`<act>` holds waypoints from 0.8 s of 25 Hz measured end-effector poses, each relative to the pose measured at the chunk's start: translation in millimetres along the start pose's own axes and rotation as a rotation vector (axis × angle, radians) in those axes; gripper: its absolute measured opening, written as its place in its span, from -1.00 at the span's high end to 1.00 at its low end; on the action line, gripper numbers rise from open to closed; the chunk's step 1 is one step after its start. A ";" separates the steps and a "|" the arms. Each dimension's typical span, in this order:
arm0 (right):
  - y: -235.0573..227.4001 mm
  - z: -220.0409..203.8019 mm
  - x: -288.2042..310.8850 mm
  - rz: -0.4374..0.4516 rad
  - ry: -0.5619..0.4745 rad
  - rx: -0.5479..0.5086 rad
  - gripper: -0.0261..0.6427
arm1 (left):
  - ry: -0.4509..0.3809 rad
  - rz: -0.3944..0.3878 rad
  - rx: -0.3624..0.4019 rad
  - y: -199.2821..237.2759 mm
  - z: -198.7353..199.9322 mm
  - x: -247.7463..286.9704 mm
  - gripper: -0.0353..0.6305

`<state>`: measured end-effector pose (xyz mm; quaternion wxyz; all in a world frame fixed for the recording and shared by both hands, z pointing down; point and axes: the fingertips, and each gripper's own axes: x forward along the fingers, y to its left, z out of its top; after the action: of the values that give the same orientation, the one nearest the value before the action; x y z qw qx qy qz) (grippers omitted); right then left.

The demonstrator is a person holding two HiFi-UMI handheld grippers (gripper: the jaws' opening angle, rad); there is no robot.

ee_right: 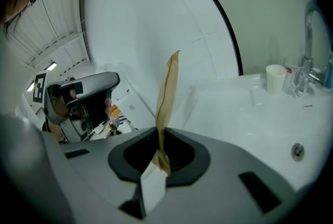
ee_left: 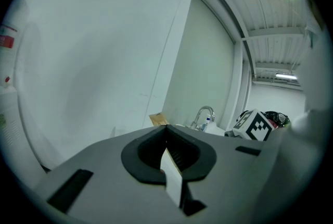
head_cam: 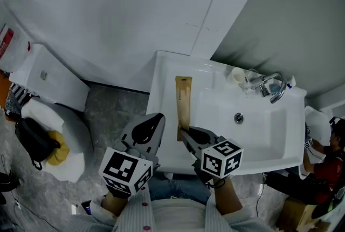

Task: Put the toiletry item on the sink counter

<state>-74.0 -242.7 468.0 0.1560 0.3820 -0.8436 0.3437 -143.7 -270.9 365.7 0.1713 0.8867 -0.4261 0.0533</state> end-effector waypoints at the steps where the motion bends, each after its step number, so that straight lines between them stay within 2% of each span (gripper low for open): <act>1: 0.4 -2.4 3.3 0.003 0.007 0.005 0.77 | 0.002 0.004 -0.004 2.4 -2.1 -0.5 0.85; 7: -0.1 -20.1 22.3 0.021 0.047 0.069 0.77 | 0.019 0.026 -0.034 14.6 -16.1 0.1 0.84; 20: -10.3 -59.1 54.9 0.026 0.141 0.146 0.77 | 0.083 0.031 -0.050 22.2 -54.1 12.2 0.84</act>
<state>-102.4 -235.8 543.9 0.1823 0.3561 -0.8081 0.4325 -150.4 -273.9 425.0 0.2104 0.8725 -0.4333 0.0821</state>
